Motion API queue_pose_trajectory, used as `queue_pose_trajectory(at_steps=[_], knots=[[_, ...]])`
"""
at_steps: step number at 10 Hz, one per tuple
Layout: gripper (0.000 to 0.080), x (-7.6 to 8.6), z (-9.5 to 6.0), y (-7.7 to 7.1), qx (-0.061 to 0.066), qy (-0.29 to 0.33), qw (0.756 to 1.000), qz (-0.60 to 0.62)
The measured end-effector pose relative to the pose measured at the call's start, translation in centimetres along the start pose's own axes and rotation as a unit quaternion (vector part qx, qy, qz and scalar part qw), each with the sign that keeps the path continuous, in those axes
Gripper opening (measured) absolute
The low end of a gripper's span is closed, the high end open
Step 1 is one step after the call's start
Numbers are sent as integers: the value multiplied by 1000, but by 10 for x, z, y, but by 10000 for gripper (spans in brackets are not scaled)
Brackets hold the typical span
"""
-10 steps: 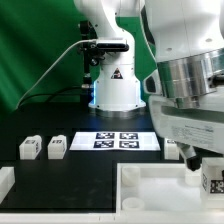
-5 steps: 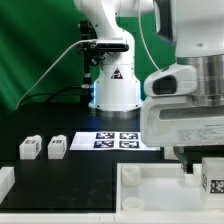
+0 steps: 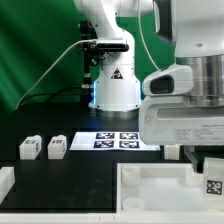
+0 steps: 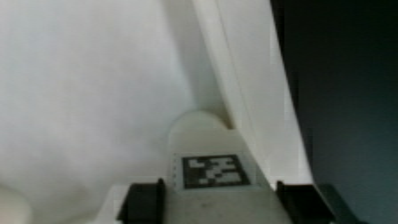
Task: Assemble one leg
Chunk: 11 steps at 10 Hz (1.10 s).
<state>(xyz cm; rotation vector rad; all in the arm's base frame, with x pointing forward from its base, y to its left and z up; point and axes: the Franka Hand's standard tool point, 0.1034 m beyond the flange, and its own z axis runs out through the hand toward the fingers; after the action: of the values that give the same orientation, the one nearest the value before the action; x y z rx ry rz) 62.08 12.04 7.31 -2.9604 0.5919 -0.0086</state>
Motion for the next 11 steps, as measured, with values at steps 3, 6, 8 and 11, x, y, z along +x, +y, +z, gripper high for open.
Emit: queue_pose_trajectory(at_steps=[3,6,8,11], knots=[[296,3,-1,-2,19,-3,967,255],[296,8,-1,-3,39,-30,858,511],[296,8,-1,-6,41,-38,797,602],[399,7,-1,-6,41,-38,808,587]])
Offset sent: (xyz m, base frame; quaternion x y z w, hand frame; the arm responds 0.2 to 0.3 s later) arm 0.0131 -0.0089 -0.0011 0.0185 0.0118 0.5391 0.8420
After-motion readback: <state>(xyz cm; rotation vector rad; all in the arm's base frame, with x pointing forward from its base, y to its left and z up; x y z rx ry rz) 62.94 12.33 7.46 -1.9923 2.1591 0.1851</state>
